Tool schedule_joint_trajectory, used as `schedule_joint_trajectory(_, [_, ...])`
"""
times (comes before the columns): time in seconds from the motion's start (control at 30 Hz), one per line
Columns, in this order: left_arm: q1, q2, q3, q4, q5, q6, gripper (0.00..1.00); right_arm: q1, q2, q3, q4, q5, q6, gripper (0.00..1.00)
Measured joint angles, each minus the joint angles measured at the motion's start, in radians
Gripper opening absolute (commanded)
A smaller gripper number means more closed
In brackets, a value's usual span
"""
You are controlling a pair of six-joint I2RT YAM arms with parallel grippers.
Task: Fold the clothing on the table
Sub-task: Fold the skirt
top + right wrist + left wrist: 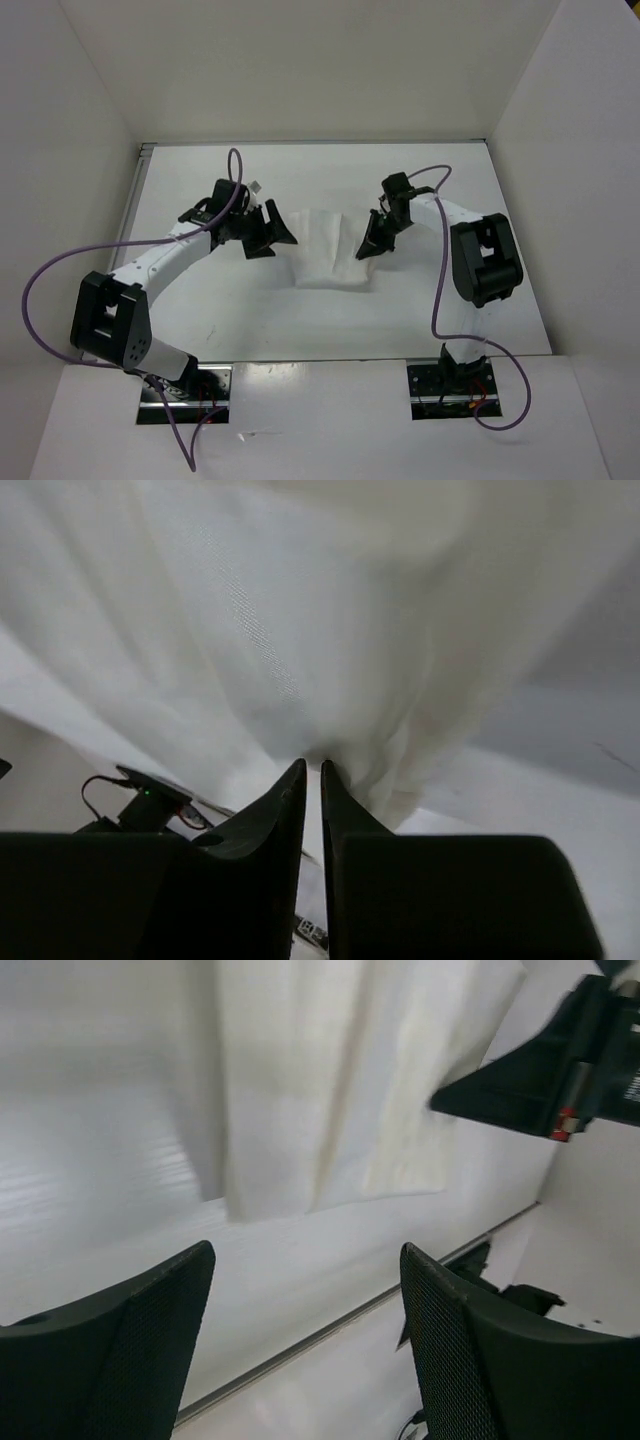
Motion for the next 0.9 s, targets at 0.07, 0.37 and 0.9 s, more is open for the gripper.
schedule_joint_trajectory(0.07, [-0.002, 0.000, -0.045, -0.022, -0.025, 0.001, 0.82, -0.029, 0.000, -0.062, 0.000, 0.010, 0.000, 0.16])
schedule_joint_trajectory(0.37, [-0.002, -0.014, -0.091, -0.020, -0.063, 0.008, 0.82, -0.069, 0.013, -0.137, 0.030, 0.036, -0.002, 0.13])
schedule_joint_trajectory(0.9, [-0.038, -0.220, -0.206, -0.016, -0.204, 0.050, 0.89, -0.016, -0.779, -0.413, -0.111, 0.425, 0.304, 0.34])
